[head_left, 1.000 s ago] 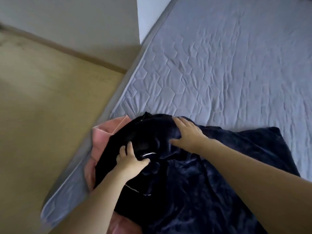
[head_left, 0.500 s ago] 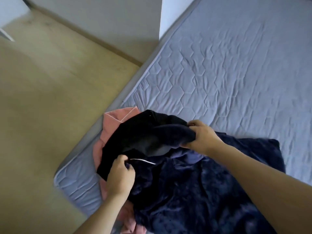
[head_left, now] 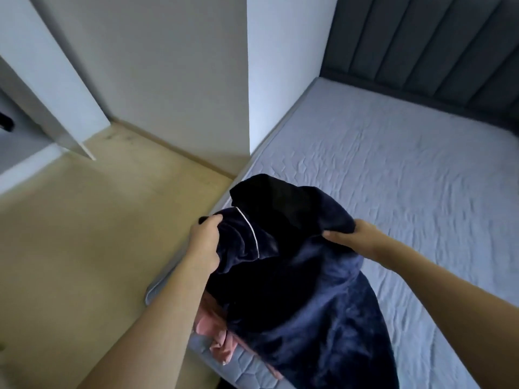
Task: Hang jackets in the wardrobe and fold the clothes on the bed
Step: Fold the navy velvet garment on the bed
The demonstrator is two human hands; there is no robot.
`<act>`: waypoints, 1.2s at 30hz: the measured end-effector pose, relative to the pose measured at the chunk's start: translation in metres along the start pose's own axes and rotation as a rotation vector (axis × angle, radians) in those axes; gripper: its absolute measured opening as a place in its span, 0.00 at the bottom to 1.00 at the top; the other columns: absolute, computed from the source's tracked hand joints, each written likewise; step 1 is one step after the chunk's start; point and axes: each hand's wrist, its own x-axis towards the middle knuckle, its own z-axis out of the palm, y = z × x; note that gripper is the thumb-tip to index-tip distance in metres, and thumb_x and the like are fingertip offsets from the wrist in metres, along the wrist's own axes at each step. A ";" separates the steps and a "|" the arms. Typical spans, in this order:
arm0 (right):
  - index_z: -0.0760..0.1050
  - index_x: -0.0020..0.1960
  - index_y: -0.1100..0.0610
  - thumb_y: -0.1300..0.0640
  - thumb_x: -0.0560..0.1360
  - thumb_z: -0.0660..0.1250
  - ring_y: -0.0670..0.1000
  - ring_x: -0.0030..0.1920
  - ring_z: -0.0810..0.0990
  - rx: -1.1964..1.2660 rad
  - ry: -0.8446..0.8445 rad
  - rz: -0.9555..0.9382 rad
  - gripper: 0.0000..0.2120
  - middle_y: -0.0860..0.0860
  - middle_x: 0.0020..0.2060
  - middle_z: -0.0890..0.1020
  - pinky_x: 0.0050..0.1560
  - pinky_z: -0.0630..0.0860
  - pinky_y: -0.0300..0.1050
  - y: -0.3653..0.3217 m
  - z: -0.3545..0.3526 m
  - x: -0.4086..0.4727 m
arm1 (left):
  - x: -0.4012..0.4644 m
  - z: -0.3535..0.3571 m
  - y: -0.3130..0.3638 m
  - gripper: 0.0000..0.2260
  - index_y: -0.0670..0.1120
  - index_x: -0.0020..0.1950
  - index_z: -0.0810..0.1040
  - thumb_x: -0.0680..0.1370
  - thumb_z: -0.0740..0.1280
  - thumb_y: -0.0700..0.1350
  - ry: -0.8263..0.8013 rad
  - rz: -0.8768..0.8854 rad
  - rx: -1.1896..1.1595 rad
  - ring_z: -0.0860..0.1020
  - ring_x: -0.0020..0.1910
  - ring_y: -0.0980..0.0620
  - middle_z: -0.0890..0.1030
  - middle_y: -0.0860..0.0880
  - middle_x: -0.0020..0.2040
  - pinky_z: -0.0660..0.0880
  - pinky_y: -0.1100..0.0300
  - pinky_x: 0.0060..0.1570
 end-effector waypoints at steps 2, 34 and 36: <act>0.80 0.57 0.50 0.37 0.61 0.78 0.51 0.50 0.83 0.031 0.029 -0.014 0.29 0.49 0.49 0.85 0.55 0.80 0.51 -0.003 -0.017 -0.032 | -0.038 0.008 0.027 0.12 0.42 0.59 0.77 0.78 0.68 0.45 -0.014 0.032 -0.068 0.82 0.48 0.42 0.82 0.42 0.52 0.79 0.51 0.41; 0.78 0.40 0.54 0.58 0.73 0.67 0.54 0.41 0.82 0.653 0.633 -0.327 0.04 0.53 0.38 0.82 0.43 0.79 0.47 -0.173 -0.094 -0.179 | -0.154 0.055 0.093 0.51 0.53 0.81 0.45 0.70 0.78 0.51 -0.656 0.373 0.967 0.62 0.73 0.51 0.56 0.50 0.79 0.63 0.59 0.64; 0.78 0.41 0.52 0.55 0.74 0.68 0.52 0.41 0.82 0.733 0.667 -0.378 0.03 0.51 0.37 0.82 0.43 0.80 0.45 -0.185 -0.104 -0.197 | -0.151 0.081 0.056 0.52 0.54 0.81 0.49 0.67 0.80 0.50 -0.751 0.322 1.044 0.62 0.75 0.50 0.60 0.52 0.78 0.61 0.59 0.70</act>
